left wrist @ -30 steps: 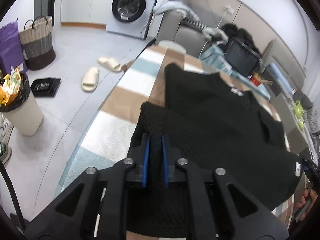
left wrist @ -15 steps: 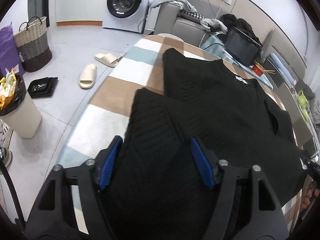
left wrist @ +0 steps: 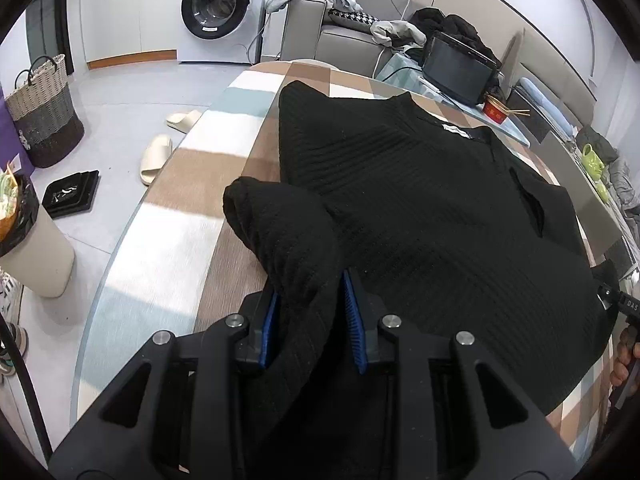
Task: Fold small clothes
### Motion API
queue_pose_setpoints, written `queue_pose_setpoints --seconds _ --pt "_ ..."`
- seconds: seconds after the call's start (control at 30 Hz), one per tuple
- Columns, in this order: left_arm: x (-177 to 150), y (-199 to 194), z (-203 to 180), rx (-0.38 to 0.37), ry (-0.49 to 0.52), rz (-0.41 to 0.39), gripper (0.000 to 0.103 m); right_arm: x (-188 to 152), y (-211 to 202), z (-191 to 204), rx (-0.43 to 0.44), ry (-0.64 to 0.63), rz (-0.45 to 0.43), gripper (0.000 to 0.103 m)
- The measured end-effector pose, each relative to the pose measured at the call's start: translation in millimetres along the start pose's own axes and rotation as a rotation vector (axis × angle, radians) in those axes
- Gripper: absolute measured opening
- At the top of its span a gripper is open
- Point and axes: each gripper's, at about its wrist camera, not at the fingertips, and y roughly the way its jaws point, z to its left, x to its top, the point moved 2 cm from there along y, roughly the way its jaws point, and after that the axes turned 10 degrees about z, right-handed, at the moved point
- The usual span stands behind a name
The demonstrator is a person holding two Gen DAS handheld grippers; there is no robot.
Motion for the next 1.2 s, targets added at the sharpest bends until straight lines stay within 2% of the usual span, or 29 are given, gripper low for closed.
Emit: queue_pose_setpoints --seconds 0.13,0.37,0.43,0.5,0.67,0.73,0.77,0.93,1.03,1.2 --pt "-21 -16 2 0.005 0.006 0.007 0.026 -10 -4 -1 0.001 -0.002 0.012 0.038" --pt "-68 -47 13 0.010 -0.003 0.022 0.026 -48 -19 -1 0.013 -0.011 0.028 0.038" --pt "-79 -54 16 0.020 -0.008 0.020 0.030 -56 -22 1 0.009 -0.022 0.030 0.038" --pt "-86 -61 20 0.028 -0.019 0.012 0.037 -61 -25 2 0.000 -0.025 0.024 0.043" --pt "-103 -92 40 0.016 -0.095 -0.017 0.045 -64 -44 -7 0.017 0.030 0.007 0.051" --pt "-111 -108 48 0.025 -0.111 -0.039 0.057 -70 -55 -10 0.011 0.030 -0.009 0.053" --pt "-116 -115 52 0.032 -0.117 -0.049 0.058 -74 -62 -11 0.011 0.030 -0.021 0.054" --pt "-143 -136 66 0.034 -0.140 -0.037 0.059 -99 -86 -20 0.030 0.073 -0.043 0.056" --pt "-154 -136 68 0.038 -0.135 -0.020 0.059 -112 -93 -26 0.056 0.092 -0.048 0.056" --pt "-155 -128 56 0.049 -0.091 -0.003 0.059 -123 -95 -29 0.083 0.100 -0.035 0.056"
